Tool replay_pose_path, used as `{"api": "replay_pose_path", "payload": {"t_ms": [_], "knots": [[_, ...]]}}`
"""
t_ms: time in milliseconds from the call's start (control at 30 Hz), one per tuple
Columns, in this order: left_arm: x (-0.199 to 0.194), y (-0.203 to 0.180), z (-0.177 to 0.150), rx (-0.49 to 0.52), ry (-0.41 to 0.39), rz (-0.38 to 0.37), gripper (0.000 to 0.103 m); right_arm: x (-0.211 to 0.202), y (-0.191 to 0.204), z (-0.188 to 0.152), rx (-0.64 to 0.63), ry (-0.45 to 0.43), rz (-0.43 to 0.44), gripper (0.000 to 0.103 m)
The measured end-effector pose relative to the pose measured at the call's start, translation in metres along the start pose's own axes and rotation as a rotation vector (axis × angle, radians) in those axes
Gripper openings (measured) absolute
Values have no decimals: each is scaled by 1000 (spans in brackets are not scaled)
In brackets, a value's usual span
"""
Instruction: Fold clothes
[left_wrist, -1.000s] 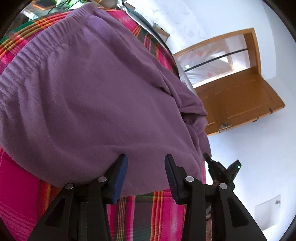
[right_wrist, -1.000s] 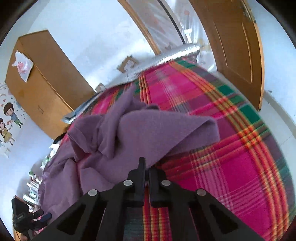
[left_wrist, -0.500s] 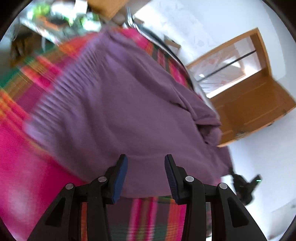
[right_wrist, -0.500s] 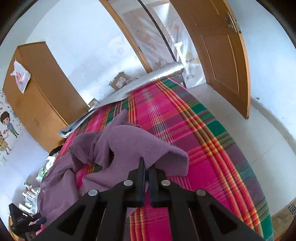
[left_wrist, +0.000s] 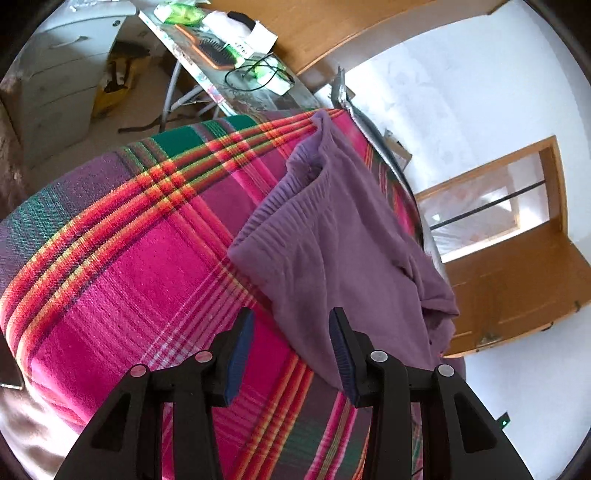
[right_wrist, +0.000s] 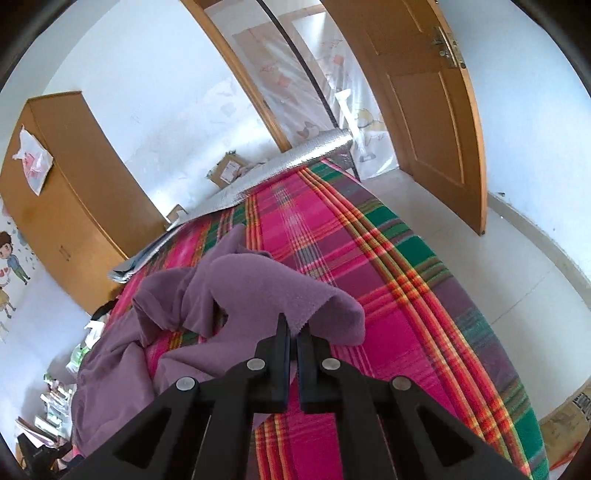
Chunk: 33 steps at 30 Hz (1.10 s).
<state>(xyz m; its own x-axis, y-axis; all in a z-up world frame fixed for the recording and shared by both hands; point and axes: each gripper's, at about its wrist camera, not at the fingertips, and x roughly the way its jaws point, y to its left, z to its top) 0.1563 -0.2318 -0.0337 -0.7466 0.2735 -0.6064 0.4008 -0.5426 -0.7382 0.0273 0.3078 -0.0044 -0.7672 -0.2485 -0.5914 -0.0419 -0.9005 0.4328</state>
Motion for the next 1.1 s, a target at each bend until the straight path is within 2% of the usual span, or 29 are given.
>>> {"api": "replay_pose_path", "payload": {"t_ms": [200,400,433,467,567,700,733,767,1100], "knots": [[19,2,13,-75,13,-82,44,-8,-9,-4,37,-17,-50,3],[19,2,19,-74,20,-118,40,-21,-12,-1,50,-36,-67,3],[18,5,20,-81,12,-123,34,-22,-12,0,61,-35,-63,3],[18,7,21,-86,5,-122,22,-23,-12,0,63,-38,-65,3],[20,10,22,-88,0,-111,10,-29,-11,2,65,-53,-68,3],[15,9,23,-70,-19,-118,10,-38,-11,2,64,-68,-74,3],[13,9,23,-66,-26,-122,5,-40,-12,3,68,-72,-73,3],[11,9,24,-60,-34,-125,4,-42,-12,3,71,-74,-74,3],[-1,10,28,-47,-77,-135,4,-56,-27,1,110,-100,-111,3]]}}
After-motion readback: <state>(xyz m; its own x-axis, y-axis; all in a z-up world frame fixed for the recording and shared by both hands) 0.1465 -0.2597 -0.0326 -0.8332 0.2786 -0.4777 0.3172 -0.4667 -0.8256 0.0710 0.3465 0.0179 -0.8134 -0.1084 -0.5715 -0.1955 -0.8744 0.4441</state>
